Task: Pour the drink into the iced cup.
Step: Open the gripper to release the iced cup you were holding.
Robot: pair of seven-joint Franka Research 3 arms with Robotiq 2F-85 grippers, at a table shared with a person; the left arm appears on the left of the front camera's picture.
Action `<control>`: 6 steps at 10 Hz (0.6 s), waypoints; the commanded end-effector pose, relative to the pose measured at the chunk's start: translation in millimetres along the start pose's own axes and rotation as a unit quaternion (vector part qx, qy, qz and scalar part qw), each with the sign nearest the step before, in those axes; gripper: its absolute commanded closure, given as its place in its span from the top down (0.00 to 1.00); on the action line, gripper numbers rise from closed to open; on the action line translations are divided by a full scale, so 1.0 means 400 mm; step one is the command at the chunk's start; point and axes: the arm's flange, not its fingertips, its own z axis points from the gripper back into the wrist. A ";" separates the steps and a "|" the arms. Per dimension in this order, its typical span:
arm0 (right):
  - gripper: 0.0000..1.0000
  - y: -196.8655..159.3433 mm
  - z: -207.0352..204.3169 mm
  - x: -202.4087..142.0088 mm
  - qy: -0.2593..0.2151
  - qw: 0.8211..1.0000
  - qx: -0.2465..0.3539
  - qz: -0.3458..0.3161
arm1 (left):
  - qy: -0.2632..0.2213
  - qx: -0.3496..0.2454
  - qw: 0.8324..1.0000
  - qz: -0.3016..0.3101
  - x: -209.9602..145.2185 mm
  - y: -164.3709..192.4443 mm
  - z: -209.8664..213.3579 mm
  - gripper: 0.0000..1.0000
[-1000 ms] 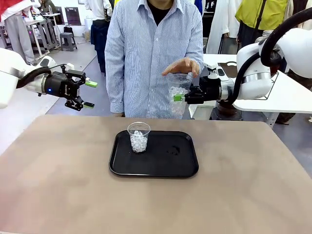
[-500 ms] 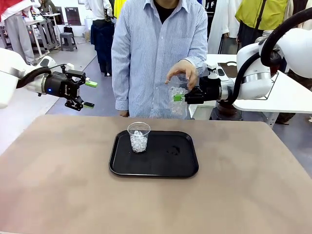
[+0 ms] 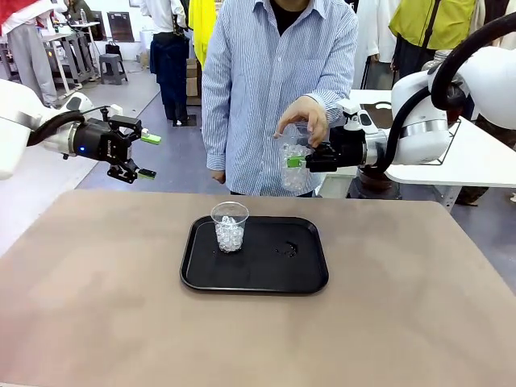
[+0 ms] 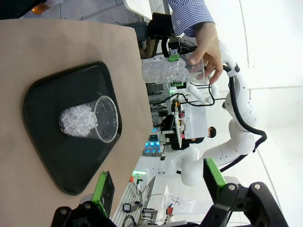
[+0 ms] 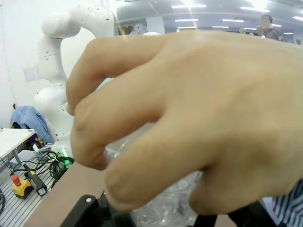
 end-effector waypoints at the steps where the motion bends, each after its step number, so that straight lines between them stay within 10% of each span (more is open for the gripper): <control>1: 0.63 0.004 -0.002 0.011 0.002 1.000 -0.001 0.003 | -0.001 -0.001 1.000 -0.001 0.001 -0.002 0.001 1.00; 6: 0.63 0.004 -0.002 0.011 0.002 1.000 -0.001 0.003 | -0.001 -0.001 1.000 -0.001 0.001 -0.002 0.001 1.00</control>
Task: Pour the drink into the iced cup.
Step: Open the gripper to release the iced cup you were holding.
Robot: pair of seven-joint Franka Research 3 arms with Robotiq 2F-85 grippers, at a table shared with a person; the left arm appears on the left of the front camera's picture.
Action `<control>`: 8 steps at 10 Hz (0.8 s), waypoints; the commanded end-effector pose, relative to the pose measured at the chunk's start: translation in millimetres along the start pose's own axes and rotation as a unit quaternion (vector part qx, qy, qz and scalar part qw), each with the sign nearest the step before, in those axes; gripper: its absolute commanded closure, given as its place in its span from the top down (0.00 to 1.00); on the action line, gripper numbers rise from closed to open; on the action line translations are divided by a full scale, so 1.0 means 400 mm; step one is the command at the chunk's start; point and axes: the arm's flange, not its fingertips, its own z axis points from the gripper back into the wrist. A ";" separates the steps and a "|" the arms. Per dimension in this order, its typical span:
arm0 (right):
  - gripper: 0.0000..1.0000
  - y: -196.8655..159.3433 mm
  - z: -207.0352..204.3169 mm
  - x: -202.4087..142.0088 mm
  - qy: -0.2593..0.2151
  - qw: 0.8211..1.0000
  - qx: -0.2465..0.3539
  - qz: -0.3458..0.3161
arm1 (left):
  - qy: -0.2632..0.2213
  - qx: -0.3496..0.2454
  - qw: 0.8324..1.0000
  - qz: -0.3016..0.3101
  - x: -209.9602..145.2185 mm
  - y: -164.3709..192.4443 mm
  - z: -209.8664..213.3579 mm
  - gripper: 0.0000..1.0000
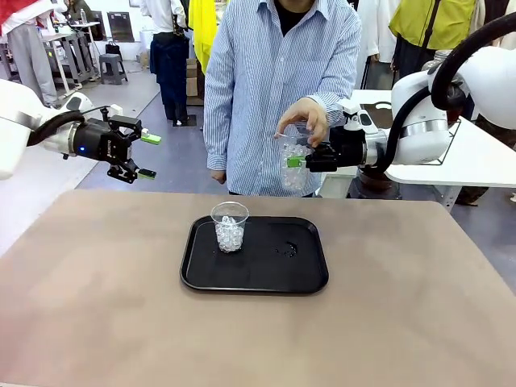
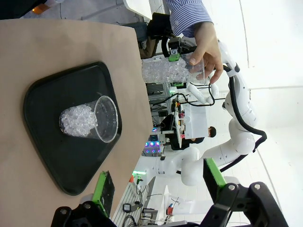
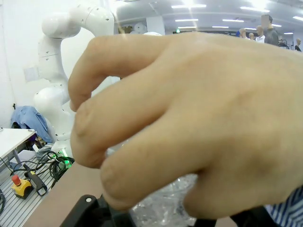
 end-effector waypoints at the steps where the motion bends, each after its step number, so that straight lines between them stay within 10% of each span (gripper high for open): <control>1: 0.63 0.004 -0.002 0.010 0.002 1.000 -0.001 0.003 | -0.001 -0.001 1.000 -0.001 0.001 -0.002 0.001 1.00; 8: 0.63 0.004 -0.002 0.010 0.002 1.000 -0.001 0.003 | -0.001 -0.001 1.000 -0.001 0.001 -0.002 0.001 1.00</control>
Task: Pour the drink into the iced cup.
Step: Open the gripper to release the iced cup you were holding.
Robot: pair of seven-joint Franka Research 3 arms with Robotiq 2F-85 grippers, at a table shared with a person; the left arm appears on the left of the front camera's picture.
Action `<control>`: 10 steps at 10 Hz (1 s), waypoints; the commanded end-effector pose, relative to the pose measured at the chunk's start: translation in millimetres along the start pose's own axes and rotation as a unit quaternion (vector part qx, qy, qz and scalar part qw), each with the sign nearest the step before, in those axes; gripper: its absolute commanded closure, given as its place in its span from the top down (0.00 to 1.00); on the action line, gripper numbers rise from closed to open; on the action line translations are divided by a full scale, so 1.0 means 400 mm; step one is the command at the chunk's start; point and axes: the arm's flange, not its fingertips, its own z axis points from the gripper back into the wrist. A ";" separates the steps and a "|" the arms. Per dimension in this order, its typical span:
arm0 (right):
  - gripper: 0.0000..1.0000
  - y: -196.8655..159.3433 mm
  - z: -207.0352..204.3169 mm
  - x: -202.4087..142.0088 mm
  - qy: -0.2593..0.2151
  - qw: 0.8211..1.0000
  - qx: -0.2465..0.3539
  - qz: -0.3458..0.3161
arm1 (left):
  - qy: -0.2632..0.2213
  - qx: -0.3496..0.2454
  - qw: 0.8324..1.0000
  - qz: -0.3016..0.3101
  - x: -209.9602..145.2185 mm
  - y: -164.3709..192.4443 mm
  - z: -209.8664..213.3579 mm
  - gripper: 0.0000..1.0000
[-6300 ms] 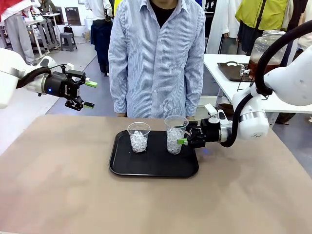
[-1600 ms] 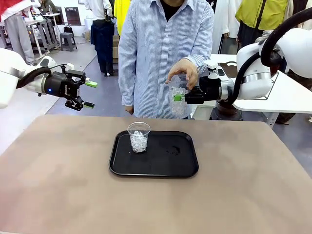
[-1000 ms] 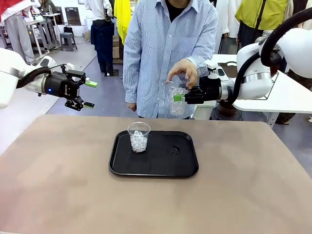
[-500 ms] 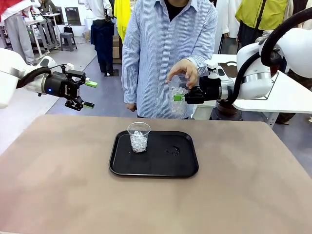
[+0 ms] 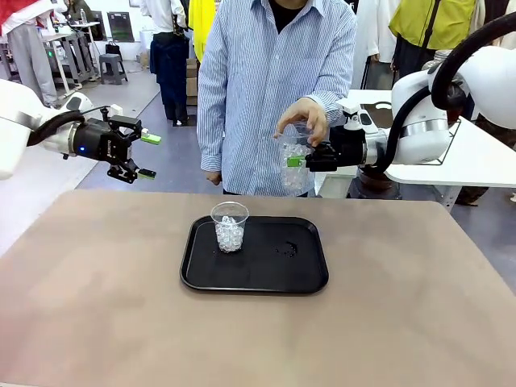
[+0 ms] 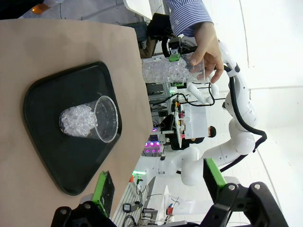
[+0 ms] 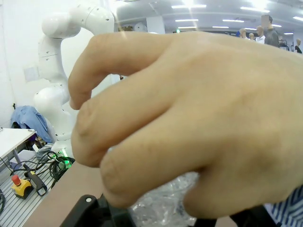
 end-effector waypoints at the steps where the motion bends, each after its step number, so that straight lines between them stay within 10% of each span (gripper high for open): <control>1: 0.63 0.003 -0.002 0.008 0.002 1.000 -0.001 0.002 | -0.001 -0.001 1.000 -0.001 0.001 -0.002 0.001 1.00; 3: 0.63 0.000 0.000 0.000 0.000 1.000 0.000 0.000 | -0.001 -0.001 1.000 -0.001 0.001 -0.002 0.001 1.00; 5: 1.00 0.010 0.023 -0.001 -0.011 1.000 0.003 -0.015 | -0.001 -0.001 1.000 -0.001 0.001 -0.002 0.001 1.00; 10: 1.00 0.062 0.132 -0.032 -0.034 0.999 -0.016 -0.027 | -0.001 -0.001 1.000 -0.001 0.001 -0.002 0.001 1.00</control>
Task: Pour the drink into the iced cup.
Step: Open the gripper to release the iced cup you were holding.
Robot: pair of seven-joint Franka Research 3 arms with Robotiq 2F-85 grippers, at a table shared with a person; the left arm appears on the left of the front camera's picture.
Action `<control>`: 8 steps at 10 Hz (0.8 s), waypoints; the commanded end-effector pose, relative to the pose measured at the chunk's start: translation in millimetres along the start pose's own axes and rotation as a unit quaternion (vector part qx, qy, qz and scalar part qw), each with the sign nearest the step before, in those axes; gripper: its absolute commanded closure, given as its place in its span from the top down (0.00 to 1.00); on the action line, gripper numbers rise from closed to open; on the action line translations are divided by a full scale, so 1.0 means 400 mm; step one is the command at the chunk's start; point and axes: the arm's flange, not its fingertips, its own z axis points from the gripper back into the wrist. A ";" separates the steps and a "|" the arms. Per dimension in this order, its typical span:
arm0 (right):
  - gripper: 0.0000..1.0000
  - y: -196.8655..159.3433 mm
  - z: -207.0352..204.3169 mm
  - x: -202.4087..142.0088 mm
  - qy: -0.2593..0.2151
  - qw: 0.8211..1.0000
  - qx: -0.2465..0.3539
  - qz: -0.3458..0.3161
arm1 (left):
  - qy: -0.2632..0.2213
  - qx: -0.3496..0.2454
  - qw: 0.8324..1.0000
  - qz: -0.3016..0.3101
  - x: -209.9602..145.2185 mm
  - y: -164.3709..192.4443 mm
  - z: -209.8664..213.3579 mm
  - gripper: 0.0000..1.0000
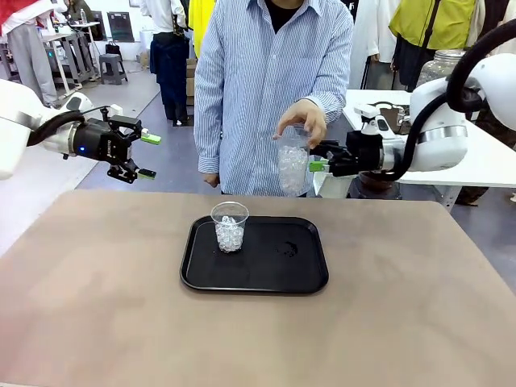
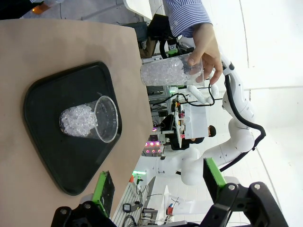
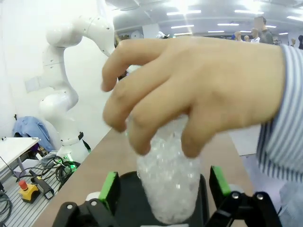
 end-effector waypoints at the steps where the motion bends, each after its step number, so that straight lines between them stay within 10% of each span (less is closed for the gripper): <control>1: 1.00 0.050 0.053 -0.008 -0.003 1.000 -0.016 0.001 | -0.001 -0.001 1.000 -0.001 0.001 -0.002 0.001 1.00; 8: 1.00 0.183 0.227 -0.096 -0.011 0.997 -0.074 0.030 | -0.001 -0.001 1.000 -0.001 0.001 -0.002 0.001 1.00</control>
